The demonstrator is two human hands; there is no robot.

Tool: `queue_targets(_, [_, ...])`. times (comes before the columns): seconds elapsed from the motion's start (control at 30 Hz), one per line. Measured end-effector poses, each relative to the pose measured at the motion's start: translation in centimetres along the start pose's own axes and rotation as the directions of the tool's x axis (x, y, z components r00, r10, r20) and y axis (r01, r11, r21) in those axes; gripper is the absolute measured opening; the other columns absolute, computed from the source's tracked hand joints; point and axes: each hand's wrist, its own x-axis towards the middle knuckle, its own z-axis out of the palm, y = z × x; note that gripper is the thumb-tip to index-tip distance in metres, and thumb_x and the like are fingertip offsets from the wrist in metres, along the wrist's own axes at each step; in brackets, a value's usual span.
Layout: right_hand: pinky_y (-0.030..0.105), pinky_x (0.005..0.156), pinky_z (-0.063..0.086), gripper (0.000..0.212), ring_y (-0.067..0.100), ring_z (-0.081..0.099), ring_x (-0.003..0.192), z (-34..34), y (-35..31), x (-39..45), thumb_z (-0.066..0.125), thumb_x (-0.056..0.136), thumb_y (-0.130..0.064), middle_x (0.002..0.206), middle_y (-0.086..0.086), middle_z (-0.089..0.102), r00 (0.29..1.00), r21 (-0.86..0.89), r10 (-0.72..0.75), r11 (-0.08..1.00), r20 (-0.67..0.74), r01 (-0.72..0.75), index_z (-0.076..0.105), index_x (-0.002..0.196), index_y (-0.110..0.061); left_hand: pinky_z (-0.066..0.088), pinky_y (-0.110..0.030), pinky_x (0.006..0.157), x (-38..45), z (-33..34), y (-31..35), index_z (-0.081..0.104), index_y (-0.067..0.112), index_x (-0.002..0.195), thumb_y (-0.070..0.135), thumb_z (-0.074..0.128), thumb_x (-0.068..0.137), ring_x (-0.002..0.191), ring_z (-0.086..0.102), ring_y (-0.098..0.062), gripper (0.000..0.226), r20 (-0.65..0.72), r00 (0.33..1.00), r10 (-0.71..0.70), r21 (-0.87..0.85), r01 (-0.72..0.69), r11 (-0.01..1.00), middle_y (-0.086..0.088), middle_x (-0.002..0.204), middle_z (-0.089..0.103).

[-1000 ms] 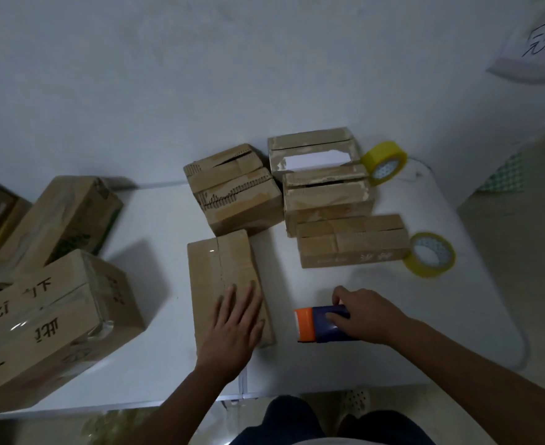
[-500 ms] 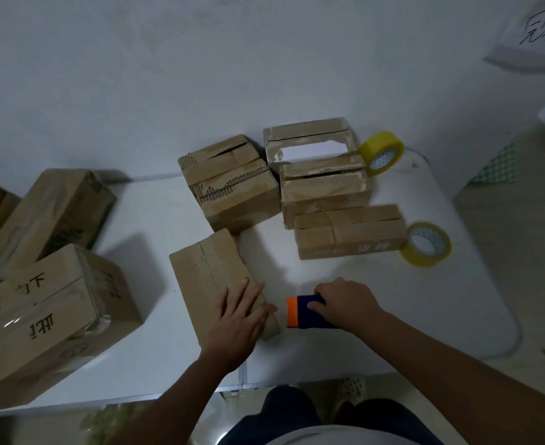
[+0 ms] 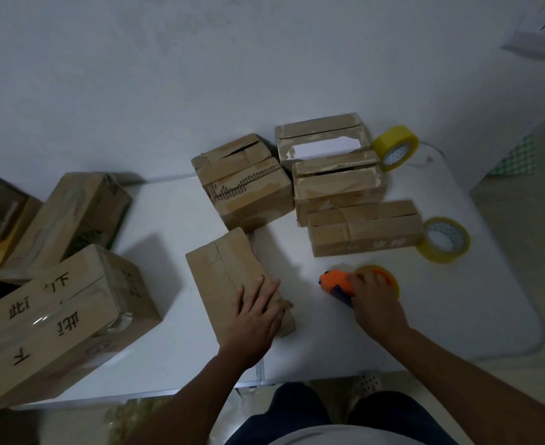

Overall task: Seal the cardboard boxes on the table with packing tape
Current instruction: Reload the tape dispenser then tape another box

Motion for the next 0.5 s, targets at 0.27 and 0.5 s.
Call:
queue_targets(0.27, [0.032,0.088,0.052,0.032,0.021,0.064,0.102,0.7,-8.1,-1.5,0.041,0.102,-0.041,0.115,0.01,0.065,0.69,0.683,0.03,0.113,0.723,-0.721,0.053,0.116,-0.014,0.014,-0.055,0.118,0.0,-1.0,-0.1,0.038,0.036,0.146,0.043,0.022,0.103,0.151,0.014,-0.027,0.046,0.053,0.998,0.017,-0.091,-0.012,0.996,0.0,0.161,0.026])
queue_targets(0.5, [0.024,0.071,0.051,0.015,0.018,0.064,0.084,1.6,-8.0,-1.9,0.061,0.094,-0.02,0.091,0.011,0.069,0.825,0.824,0.172,0.1,0.538,-0.558,0.069,0.099,-0.008,-0.003,-0.037,0.123,-2.0,-2.8,-1.4,0.018,0.035,0.155,0.053,0.009,0.103,0.151,0.001,-0.005,0.056,-0.048,0.998,-0.037,-0.418,0.014,0.908,0.015,0.163,0.01])
